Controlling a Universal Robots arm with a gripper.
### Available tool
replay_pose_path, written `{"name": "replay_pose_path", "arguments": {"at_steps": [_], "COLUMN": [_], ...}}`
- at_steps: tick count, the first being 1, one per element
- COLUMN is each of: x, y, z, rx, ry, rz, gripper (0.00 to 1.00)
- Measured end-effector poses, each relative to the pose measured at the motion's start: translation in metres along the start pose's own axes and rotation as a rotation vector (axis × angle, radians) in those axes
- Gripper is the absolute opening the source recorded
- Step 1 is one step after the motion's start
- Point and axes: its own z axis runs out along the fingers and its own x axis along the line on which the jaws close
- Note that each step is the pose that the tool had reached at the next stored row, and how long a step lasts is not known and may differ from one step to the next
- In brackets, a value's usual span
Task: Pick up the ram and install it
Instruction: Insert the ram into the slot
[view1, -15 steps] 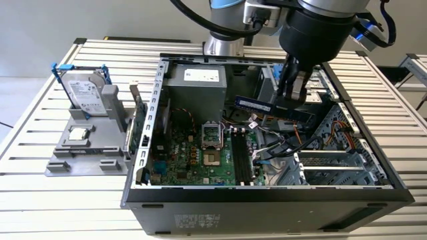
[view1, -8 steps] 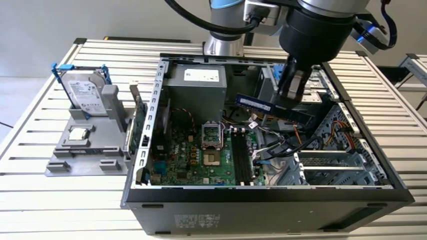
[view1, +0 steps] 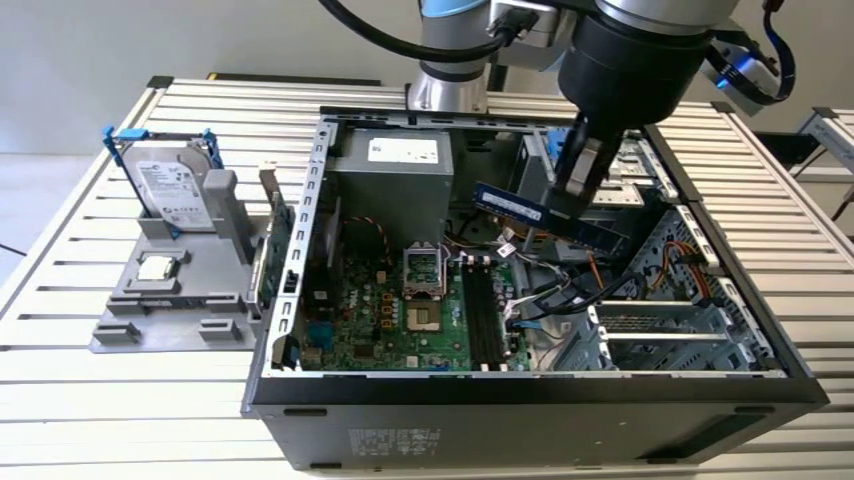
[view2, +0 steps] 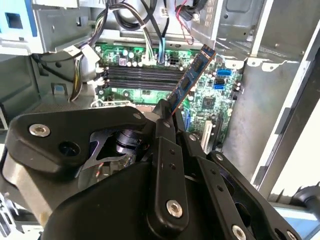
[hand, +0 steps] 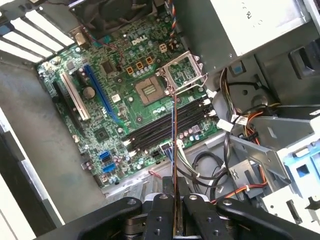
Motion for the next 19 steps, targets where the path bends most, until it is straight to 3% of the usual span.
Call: {"name": "replay_pose_path", "arguments": {"at_steps": [19], "x": [0.0000], "y": [0.0000], "z": [0.0000], "rx": [0.0012], "ry": [-0.0007], "rz": [0.220], "gripper": [0.00]}}
